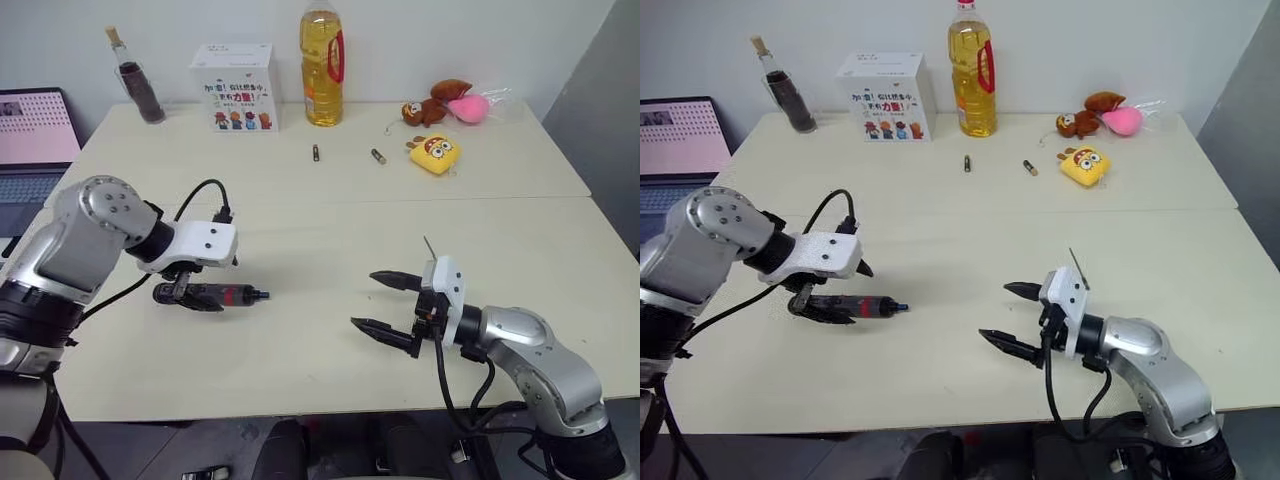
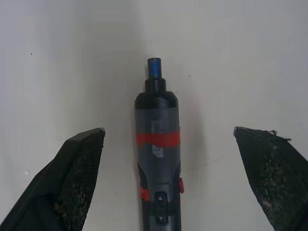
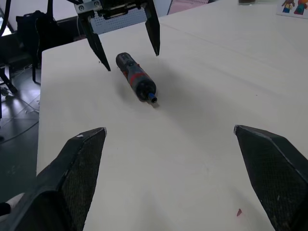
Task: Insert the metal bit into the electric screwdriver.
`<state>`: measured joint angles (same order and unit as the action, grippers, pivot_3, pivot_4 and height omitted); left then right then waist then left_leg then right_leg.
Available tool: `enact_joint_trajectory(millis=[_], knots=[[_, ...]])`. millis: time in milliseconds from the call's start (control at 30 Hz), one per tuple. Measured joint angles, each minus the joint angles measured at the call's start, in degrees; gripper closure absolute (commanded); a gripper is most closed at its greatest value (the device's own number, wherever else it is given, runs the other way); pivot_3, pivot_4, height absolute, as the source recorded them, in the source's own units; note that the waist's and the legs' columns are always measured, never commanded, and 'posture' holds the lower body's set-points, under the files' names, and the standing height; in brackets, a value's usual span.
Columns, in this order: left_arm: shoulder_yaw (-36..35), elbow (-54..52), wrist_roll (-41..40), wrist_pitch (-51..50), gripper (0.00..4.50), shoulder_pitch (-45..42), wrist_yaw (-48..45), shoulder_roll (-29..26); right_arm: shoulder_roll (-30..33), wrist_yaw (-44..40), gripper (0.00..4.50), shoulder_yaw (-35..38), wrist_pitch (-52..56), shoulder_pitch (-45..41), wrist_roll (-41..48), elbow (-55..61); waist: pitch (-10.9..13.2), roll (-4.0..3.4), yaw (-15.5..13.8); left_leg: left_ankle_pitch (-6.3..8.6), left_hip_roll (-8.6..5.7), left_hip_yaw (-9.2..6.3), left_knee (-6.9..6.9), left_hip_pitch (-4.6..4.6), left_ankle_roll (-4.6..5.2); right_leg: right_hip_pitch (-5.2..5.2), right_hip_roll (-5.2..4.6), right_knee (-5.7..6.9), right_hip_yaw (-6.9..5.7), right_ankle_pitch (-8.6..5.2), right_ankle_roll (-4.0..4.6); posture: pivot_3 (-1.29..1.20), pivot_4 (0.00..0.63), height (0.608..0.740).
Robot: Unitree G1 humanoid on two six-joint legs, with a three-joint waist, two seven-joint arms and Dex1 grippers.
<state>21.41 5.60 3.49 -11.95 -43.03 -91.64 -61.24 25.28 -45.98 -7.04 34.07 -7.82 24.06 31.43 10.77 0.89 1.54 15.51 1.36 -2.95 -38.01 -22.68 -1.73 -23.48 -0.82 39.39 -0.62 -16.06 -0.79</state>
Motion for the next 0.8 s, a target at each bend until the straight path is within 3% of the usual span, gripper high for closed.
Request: enact_joint_trajectory(millis=[733, 800], knots=[[4.6, 13.7, 10.6, 7.0, 0.0, -1.3, 4.7, 10.2, -0.2, 2.6, 0.03, -1.6, -2.3, 0.8, 0.3, 0.2, -0.2, -0.07, -0.5, 0.0, -0.07, 0.04, -0.06, 0.42, 0.01, 0.31, -0.06, 0.16, 0.04, 0.0, 0.0, 0.0, 0.15, 0.74], [4.5, 14.3, 10.6, 7.6, 0.37, -1.3, 4.6, 10.5, -0.1, 2.6, 0.0, -1.6, -2.3, 0.8, 0.3, 0.2, -0.3, -0.17, -0.6, 0.0, -0.07, 0.07, -0.06, 0.45, 0.01, 0.32, -0.06, 0.18, 0.06, 0.0, 0.0, 0.0, 0.15, 0.74]])
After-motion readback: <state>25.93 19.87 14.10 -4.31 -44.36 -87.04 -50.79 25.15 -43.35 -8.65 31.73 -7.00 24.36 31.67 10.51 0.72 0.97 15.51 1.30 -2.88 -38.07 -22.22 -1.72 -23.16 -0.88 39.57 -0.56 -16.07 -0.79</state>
